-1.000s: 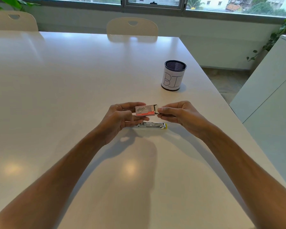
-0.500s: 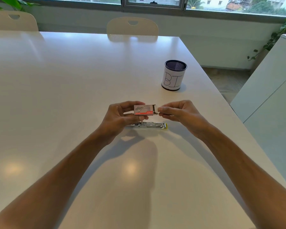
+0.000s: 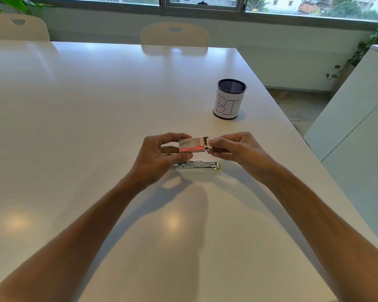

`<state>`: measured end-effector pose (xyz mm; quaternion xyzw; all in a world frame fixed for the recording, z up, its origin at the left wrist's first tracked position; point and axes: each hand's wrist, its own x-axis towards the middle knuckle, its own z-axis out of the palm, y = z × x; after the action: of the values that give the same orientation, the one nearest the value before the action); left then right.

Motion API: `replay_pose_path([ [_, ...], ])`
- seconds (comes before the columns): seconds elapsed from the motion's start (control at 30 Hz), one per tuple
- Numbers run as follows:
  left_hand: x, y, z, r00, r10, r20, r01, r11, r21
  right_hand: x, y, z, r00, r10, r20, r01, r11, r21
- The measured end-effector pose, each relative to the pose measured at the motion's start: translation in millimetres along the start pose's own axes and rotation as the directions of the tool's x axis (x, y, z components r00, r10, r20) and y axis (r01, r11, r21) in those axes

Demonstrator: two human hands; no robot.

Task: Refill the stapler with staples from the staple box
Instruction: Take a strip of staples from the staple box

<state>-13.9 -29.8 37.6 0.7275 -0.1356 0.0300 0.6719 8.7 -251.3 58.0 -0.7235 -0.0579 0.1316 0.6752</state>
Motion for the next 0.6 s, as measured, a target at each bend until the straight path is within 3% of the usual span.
replay_pose_path([
  [0.13,0.0,-0.5,0.6,0.998,0.051,-0.032,-0.048,0.996,0.075,-0.2,0.2,-0.2,1.0,-0.002,-0.008,0.002,1.0,-0.005],
  [0.43,0.0,-3.7,1.3,0.998,0.054,-0.037,-0.055,0.998,-0.007,-0.9,2.8,4.7,0.999,-0.001,0.032,-0.001,0.998,0.069],
  [0.6,0.6,-5.2,0.8,0.995,0.075,-0.061,-0.073,0.997,0.028,-1.5,3.5,5.3,0.992,-0.104,-0.068,0.108,0.992,0.064],
])
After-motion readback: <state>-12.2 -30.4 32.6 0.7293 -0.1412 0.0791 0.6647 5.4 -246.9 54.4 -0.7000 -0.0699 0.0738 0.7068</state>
